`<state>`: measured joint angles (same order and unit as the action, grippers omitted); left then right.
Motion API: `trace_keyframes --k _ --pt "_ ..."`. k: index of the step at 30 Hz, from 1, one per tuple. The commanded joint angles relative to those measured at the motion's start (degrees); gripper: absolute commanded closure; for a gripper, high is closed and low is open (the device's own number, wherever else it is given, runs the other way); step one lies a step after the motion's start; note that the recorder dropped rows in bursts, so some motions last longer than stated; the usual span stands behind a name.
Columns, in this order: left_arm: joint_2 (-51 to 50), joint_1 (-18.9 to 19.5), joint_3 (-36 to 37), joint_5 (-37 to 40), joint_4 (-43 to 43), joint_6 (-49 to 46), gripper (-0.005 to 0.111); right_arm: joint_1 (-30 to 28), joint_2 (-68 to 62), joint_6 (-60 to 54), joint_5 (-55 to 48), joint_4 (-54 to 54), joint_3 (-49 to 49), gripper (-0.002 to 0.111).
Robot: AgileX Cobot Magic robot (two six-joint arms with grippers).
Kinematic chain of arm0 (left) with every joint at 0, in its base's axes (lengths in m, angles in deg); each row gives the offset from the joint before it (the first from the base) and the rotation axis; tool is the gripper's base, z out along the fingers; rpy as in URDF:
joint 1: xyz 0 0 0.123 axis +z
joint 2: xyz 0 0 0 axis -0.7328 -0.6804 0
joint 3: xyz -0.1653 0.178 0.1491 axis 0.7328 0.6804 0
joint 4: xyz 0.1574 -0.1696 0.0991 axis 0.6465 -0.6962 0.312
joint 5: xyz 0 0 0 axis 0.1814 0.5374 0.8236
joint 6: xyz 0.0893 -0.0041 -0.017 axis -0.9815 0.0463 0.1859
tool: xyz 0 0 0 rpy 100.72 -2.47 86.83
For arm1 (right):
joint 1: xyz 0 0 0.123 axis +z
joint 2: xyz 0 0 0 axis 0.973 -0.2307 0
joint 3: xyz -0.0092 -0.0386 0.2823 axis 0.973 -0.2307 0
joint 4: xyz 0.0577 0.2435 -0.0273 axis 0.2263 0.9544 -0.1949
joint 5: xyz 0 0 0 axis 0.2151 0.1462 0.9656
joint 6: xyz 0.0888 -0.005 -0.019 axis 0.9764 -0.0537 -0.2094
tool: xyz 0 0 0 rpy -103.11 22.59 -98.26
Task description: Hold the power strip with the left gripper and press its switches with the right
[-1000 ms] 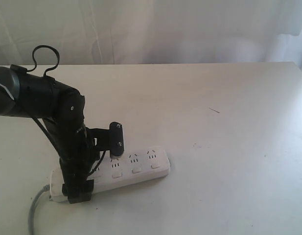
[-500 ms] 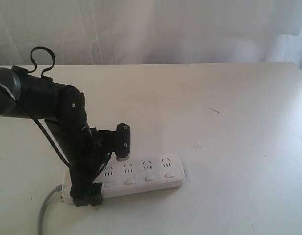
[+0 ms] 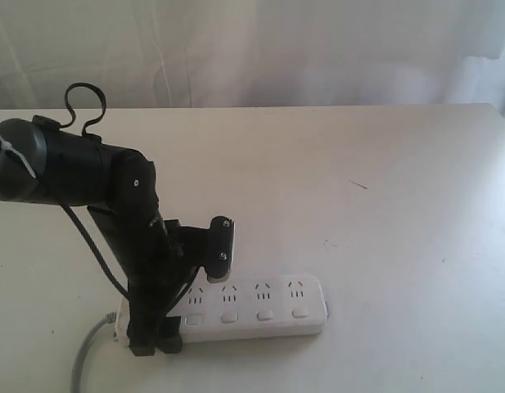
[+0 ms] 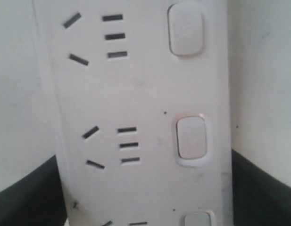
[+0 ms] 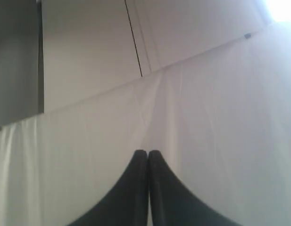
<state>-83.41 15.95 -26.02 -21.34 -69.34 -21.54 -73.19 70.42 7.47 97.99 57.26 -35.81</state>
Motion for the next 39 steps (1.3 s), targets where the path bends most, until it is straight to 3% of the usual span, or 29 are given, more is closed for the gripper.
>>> trace_keyframes --k 1,5,6,8,13,18,27,39 --pt "-2.1 -2.2 1.2 2.4 -2.3 -1.4 0.106 -0.3 -8.7 7.4 -4.2 -17.6 10.5 0.108" --pt "-2.1 -2.2 1.2 4.0 -2.2 -1.2 0.106 -0.3 -18.6 34.0 2.6 -48.9 17.3 0.108" --pt "-2.1 -2.2 1.2 4.1 -2.2 -1.2 0.106 -0.3 -23.9 50.4 9.9 -66.0 20.9 0.108" --pt "-2.1 -2.2 1.2 4.0 -2.6 -1.2 0.106 -0.4 -33.0 66.9 24.1 -77.3 24.5 0.108" --pt "-2.1 -2.2 1.2 3.4 -3.5 -1.2 0.106 0.0 -46.1 65.9 31.8 -77.3 24.6 0.108" --pt "-1.9 -2.2 1.2 3.0 -4.1 -1.2 0.106 2.4 -49.9 57.7 21.8 -77.3 23.3 0.108" --pt "-0.1 -2.2 -0.5 3.0 -4.9 -1.4 0.106 16.3 -57.3 51.0 7.7 -77.3 12.3 0.108" --pt "-0.1 -2.2 -0.5 3.1 -10.5 -4.8 0.106 32.1 -74.3 50.5 -0.5 -77.3 11.1 0.108"
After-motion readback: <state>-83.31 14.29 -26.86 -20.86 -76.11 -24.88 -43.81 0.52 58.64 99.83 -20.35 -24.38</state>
